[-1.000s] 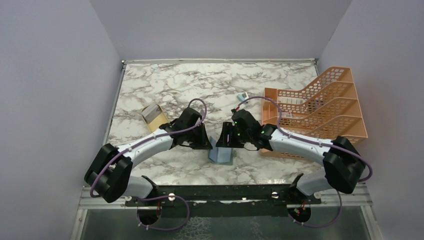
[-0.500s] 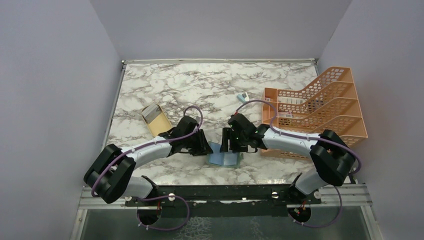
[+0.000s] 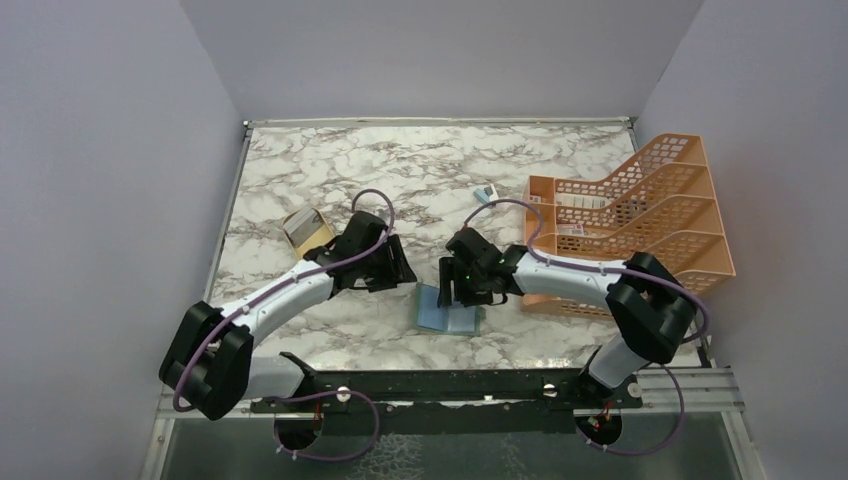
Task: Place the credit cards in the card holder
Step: Open the card holder at the center of the board, then pick up the credit card from the storage box.
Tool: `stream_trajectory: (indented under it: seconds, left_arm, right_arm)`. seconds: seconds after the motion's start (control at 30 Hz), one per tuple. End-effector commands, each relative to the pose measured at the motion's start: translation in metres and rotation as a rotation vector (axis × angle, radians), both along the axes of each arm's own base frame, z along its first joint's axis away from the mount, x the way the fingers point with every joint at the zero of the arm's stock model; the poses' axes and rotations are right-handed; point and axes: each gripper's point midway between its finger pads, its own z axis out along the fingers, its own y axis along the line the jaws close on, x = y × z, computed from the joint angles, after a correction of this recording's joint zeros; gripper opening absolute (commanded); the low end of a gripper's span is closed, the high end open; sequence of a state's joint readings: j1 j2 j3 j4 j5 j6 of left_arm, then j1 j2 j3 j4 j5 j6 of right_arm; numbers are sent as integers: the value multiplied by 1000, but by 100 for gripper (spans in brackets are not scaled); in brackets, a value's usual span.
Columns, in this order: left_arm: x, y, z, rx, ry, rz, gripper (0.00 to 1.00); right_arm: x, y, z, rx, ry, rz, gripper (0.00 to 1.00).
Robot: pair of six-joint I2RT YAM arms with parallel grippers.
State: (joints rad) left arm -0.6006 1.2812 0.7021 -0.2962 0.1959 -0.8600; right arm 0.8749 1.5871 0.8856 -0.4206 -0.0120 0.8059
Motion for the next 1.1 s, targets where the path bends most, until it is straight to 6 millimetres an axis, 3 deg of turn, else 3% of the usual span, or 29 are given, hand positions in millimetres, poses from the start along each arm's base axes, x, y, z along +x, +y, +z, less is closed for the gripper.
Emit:
stream_trajectory:
  seconds: [0.0, 0.2, 0.4, 0.73, 0.87, 0.97, 1.07]
  left_arm:
    - [27, 35, 17, 71, -63, 64, 54]
    - [64, 88, 38, 180, -141, 141, 54]
    - [104, 150, 57, 430, -211, 167, 54]
    - [155, 191, 60, 648, -316, -13, 60]
    - [174, 209, 53, 668, -261, -16, 54]
    - [178, 218, 53, 726, -268, -50, 52]
    - [176, 244, 57, 874, -264, -50, 53]
  right_arm:
    - [3, 0, -4, -87, -14, -6, 66]
    - [-3, -5, -15, -201, -8, -14, 66]
    - [-7, -6, -18, -206, -2, -5, 66]
    - [-10, -7, -11, -201, -12, 46, 66]
    - [-15, -9, -15, -200, 2, 68, 66]
    - [-16, -9, -16, -208, 8, 84, 65]
    - [-15, -9, -13, -209, 0, 90, 65]
